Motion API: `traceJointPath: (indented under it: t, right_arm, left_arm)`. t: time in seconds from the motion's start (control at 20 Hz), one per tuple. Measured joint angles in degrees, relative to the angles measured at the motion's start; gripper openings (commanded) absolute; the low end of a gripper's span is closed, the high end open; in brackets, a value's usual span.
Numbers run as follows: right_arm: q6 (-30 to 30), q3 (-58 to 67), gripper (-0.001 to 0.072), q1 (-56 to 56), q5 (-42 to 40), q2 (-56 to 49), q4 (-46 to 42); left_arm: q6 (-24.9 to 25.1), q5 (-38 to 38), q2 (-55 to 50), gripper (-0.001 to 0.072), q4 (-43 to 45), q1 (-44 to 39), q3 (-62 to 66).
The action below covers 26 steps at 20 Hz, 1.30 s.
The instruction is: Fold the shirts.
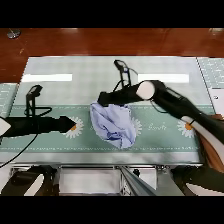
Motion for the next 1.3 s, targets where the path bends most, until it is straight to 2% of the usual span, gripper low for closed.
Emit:
traceJointPath:
  t: [0.25, 0.35, 0.45, 0.6, 0.65, 0.7, 0.75, 0.85, 1.05, 1.3]
  right_arm:
    - [-3.8, 0.8, 0.0616, -21.9, 12.5, 8.6, -4.0]
    - [-4.9, -1.6, 0.0617, -30.7, 18.2, 12.0, -6.0]
    - [-6.4, -6.0, 0.0616, -36.9, 22.0, 15.1, -7.5]
    - [-7.8, -14.5, 0.0617, -40.7, 23.3, 18.4, -7.6]
    - [-8.0, -17.3, 0.0617, -40.9, 23.1, 18.9, -6.9]
    - [-8.2, -19.4, 0.0617, -40.6, 22.3, 19.1, -5.9]
    - [-8.3, -21.2, 0.0617, -39.9, 21.6, 19.0, -5.1]
    - [-8.5, -23.3, 0.0617, -37.7, 19.1, 18.1, -3.0]
    - [-9.0, -24.9, 0.0617, -31.1, 13.1, 14.0, 4.2]
    - [-11.4, -22.6, 0.0617, -21.6, 6.9, 5.3, 13.2]
  left_arm:
    - [-0.6, 7.0, -8.2, 0.0702, -1.7, -4.8, -1.9]
    - [0.0, 9.4, -12.5, 0.0702, -5.1, -7.0, -2.3]
    - [1.8, 12.8, -16.9, 0.0702, -9.5, -10.4, -2.5]
    - [5.1, 19.1, -22.9, 0.0691, -16.7, -16.6, -2.6]
    - [5.9, 20.7, -24.5, 0.0485, -18.5, -18.0, -2.6]
    - [6.4, 21.6, -26.1, 0.0078, -19.6, -19.0, -2.6]
    - [7.1, 21.7, -27.2, 0.0020, -20.5, -19.5, -2.6]
    - [9.7, 20.8, -28.5, 0.0019, -21.8, -18.8, -2.4]
    - [15.2, 13.1, -27.8, 0.0019, -22.2, -11.8, -1.8]
    - [17.6, 8.4, -25.8, 0.0019, -21.9, -2.9, -1.6]
